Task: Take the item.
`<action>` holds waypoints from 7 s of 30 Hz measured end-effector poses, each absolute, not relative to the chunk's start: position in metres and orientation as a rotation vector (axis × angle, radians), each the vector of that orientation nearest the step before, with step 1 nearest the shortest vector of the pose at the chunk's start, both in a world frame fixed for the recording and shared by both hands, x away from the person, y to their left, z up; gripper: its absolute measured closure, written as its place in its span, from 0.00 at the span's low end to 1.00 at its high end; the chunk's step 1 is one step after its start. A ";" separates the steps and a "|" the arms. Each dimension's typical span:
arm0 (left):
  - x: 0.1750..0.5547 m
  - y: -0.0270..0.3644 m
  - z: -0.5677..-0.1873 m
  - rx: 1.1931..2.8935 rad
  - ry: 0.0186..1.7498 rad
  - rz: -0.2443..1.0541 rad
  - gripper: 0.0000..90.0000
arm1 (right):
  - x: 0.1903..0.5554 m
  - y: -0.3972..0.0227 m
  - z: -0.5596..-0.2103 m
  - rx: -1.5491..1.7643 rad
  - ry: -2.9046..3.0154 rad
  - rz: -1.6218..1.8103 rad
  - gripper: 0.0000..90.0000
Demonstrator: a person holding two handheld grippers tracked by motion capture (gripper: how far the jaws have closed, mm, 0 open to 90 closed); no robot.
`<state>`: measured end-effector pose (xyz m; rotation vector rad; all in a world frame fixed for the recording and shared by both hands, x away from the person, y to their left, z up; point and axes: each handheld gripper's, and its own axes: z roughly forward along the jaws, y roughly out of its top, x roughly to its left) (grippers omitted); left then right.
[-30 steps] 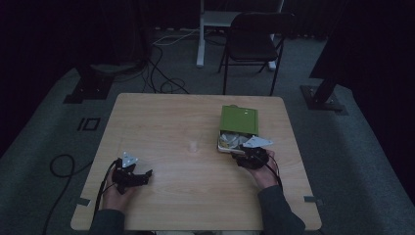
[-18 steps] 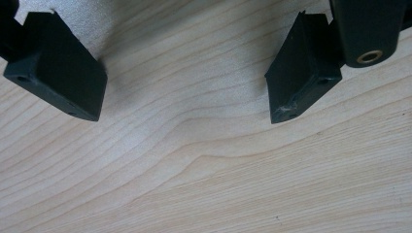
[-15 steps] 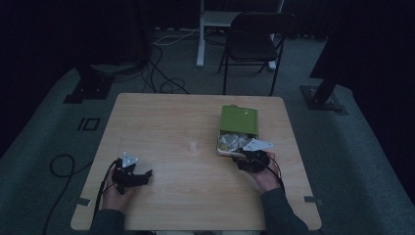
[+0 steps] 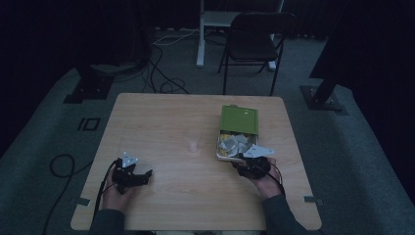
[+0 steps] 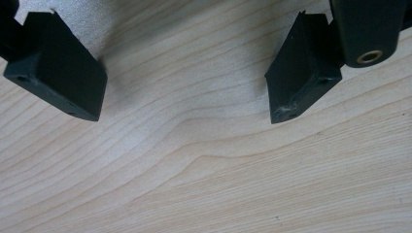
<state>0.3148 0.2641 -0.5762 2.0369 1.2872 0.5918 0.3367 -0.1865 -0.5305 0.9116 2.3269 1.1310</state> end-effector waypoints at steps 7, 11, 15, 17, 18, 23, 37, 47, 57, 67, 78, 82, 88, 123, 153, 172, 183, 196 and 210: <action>0.315 0.264 -0.576 2.037 1.287 0.592 0.17 | 0.332 -0.187 -0.532 0.906 2.353 1.129 0.64; 0.315 0.264 -0.576 2.037 1.288 0.592 0.17 | 0.330 -0.187 -0.532 0.900 2.362 1.131 0.66; 0.315 0.264 -0.576 2.037 1.288 0.592 0.17 | 0.328 -0.187 -0.531 0.884 2.392 1.134 0.73; 0.315 0.264 -0.576 2.037 1.288 0.592 0.17 | 0.327 -0.186 -0.531 0.870 2.398 1.133 0.73; 0.315 0.264 -0.576 2.036 1.288 0.592 0.17 | 0.327 -0.185 -0.531 0.870 2.395 1.137 0.73; 0.315 0.264 -0.576 2.036 1.288 0.592 0.17 | 0.327 -0.182 -0.524 0.862 2.356 1.157 0.73; 0.315 0.264 -0.576 2.037 1.288 0.592 0.17 | 0.339 -0.173 -0.518 0.988 2.215 1.107 0.77; 0.315 0.264 -0.576 2.037 1.288 0.592 0.17 | 0.347 -0.165 -0.514 1.012 2.137 1.027 0.80; 0.315 0.264 -0.576 2.036 1.288 0.592 0.17 | 0.353 -0.159 -0.513 1.041 2.088 0.986 0.83; 0.315 0.264 -0.576 2.037 1.288 0.592 0.17 | 0.363 -0.153 -0.520 1.084 2.128 0.964 0.80; 0.315 0.264 -0.576 2.037 1.288 0.592 0.17 | 0.360 -0.160 -0.521 1.085 2.125 1.041 1.00; 0.315 0.264 -0.576 2.036 1.288 0.592 0.17 | 0.354 -0.162 -0.514 1.067 2.106 1.071 1.00; 0.315 0.264 -0.576 2.036 1.288 0.592 0.17 | 0.346 -0.163 -0.503 1.034 2.089 1.101 1.00; 0.315 0.264 -0.576 2.034 1.289 0.592 0.17 | 0.314 -0.153 -0.451 0.857 2.058 1.189 1.00; 0.315 0.264 -0.576 2.034 1.289 0.591 0.17 | 0.323 -0.125 -0.438 0.780 2.072 1.240 1.00; 0.315 0.264 -0.576 2.033 1.288 0.592 0.17 | 0.337 -0.116 -0.431 0.768 2.060 1.235 1.00; 0.315 0.264 -0.576 2.033 1.289 0.592 0.17 | 0.346 -0.113 -0.432 0.784 2.059 1.251 1.00; 0.315 0.264 -0.576 2.033 1.287 0.595 0.17 | 0.354 -0.110 -0.431 0.814 2.050 1.288 1.00; 0.315 0.264 -0.576 2.034 1.288 0.593 0.17 | 0.364 -0.101 -0.428 0.813 2.047 1.292 1.00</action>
